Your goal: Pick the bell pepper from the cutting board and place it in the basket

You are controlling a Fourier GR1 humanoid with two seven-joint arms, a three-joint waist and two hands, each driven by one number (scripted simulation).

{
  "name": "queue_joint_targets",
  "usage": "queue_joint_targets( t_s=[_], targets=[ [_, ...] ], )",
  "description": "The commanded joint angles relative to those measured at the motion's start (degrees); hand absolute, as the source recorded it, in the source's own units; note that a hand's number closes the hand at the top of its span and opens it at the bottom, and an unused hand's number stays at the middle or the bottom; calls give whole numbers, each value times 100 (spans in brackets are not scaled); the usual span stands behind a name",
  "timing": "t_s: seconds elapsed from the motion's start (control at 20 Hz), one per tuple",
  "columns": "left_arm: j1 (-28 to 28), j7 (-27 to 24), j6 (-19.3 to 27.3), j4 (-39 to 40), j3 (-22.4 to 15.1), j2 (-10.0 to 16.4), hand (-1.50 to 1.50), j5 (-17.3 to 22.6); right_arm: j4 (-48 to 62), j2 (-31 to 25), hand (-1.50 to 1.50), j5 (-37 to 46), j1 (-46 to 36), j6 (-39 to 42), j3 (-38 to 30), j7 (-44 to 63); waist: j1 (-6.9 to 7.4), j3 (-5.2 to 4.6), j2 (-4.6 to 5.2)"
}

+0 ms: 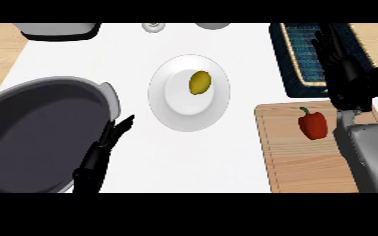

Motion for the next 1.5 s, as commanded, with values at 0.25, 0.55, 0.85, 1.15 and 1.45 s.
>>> queue_joint_targets(
  t_s=[0.25,0.55,0.85,1.15,1.45],
  targets=[
    [-728,879,41,46,728,703,0,-29,761,125,150,-2273,384,3080,-606,-1583,-46,-70,66],
    [-1184,1707,-260,269,967,888,0,300,179,306,-150,-1560,1151,4393,-570,-4497,-228,-174,-77],
    [-1417,1667,-383,541,1042,899,0,282,25,-1068,-150,-95,1356,3046,-1283,-3944,-288,-218,-111],
    [-1521,1820,-416,498,1028,896,0,271,374,-2913,-150,1161,1479,3577,-1418,-4095,-175,-208,-101],
    [-1652,1941,-580,529,1077,951,0,295,496,-3971,-150,1743,1735,4662,-830,-4697,-82,-203,-111]
  ],
)
